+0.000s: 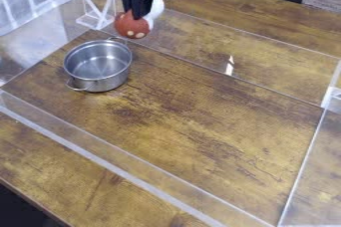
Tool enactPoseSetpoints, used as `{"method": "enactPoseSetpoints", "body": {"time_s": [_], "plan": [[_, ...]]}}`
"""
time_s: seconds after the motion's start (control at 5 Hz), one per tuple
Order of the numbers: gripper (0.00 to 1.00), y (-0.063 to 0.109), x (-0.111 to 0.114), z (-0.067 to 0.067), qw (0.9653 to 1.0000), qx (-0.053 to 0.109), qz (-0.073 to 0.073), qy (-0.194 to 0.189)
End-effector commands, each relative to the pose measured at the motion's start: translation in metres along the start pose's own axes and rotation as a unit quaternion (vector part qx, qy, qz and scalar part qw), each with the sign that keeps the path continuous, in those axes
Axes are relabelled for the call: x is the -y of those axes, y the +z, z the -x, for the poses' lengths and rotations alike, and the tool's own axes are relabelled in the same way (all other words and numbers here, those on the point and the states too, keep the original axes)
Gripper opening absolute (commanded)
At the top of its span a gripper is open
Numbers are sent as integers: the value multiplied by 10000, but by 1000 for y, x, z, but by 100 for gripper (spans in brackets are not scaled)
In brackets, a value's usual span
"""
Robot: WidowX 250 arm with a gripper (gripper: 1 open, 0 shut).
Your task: Put the mushroom in the silver pot
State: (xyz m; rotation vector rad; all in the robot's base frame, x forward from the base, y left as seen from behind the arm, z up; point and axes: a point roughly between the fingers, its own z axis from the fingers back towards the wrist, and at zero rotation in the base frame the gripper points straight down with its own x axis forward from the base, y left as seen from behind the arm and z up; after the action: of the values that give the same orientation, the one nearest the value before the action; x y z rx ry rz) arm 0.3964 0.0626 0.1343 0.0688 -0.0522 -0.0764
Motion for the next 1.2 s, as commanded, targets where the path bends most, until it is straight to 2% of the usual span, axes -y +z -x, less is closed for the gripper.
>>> {"method": "enactPoseSetpoints", "body": {"time_s": [0.0,0.2,0.4,0.8,1.0], "plan": [[0,34,-17,2,9983,548,-159,111],[0,36,-23,4,9977,642,-171,100],[0,40,-24,18,9973,643,-161,310],[0,31,-35,44,9967,584,-39,566],[0,31,-42,49,9970,535,10,553]]}}
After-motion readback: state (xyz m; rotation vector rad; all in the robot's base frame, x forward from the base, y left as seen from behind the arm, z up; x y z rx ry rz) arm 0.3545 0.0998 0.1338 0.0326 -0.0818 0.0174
